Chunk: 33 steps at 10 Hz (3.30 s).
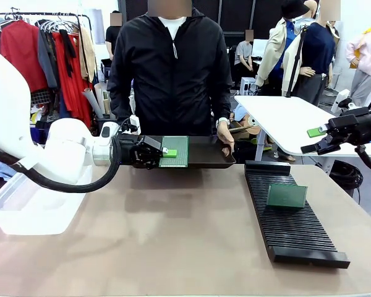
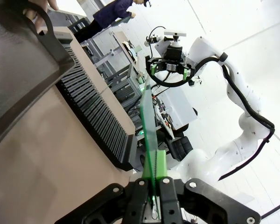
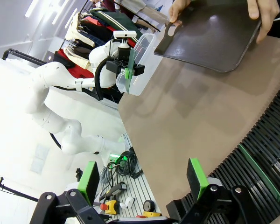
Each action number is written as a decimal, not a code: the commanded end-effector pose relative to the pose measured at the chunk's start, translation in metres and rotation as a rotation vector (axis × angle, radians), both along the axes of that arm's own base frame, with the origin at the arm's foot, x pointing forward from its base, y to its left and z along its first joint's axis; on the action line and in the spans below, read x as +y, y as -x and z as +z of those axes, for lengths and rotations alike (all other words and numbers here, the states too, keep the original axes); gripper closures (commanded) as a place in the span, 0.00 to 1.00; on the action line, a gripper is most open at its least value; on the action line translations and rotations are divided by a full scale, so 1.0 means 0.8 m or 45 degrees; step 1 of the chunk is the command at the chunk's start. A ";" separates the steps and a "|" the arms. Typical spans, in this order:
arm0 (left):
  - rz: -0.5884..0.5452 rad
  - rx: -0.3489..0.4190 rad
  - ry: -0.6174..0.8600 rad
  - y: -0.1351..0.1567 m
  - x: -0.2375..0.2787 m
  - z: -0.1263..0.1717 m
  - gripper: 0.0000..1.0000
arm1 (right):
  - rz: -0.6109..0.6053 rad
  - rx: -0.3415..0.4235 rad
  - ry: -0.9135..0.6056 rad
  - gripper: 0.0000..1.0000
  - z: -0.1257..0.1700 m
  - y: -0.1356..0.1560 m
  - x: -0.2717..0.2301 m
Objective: Sort PCBs into racks and boxes based on the side picked up.
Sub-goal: If the short side of the Blank PCB is picked up, insert it into the PCB Rack ; if the long side is picked up, place it in the Organizing box.
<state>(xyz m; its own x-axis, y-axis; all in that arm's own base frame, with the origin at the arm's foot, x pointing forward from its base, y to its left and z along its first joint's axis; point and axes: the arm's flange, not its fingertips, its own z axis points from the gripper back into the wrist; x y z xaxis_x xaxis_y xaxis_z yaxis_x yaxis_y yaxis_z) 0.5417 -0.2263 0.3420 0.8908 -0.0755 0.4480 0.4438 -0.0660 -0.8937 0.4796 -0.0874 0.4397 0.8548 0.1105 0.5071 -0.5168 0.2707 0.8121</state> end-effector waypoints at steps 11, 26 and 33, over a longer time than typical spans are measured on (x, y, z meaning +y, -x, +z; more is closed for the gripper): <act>0.114 0.215 -0.635 -0.004 0.265 0.126 1.00 | 0.006 0.000 -0.008 0.00 0.002 0.001 0.000; 0.328 0.284 -1.547 -0.003 0.316 0.123 1.00 | 0.006 0.000 -0.008 0.00 0.002 0.001 0.000; 0.300 0.347 -1.482 0.000 0.329 0.045 1.00 | 0.006 0.000 -0.008 0.00 0.002 0.001 0.000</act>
<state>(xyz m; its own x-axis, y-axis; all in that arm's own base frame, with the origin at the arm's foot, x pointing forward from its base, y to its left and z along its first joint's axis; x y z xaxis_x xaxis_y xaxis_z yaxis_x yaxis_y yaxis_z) 0.5456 0.0355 0.3835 0.9911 -0.1324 -0.0153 0.1146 0.9050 -0.4097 0.4795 -0.0876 0.4396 0.8550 0.1101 0.5068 -0.5164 0.2706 0.8124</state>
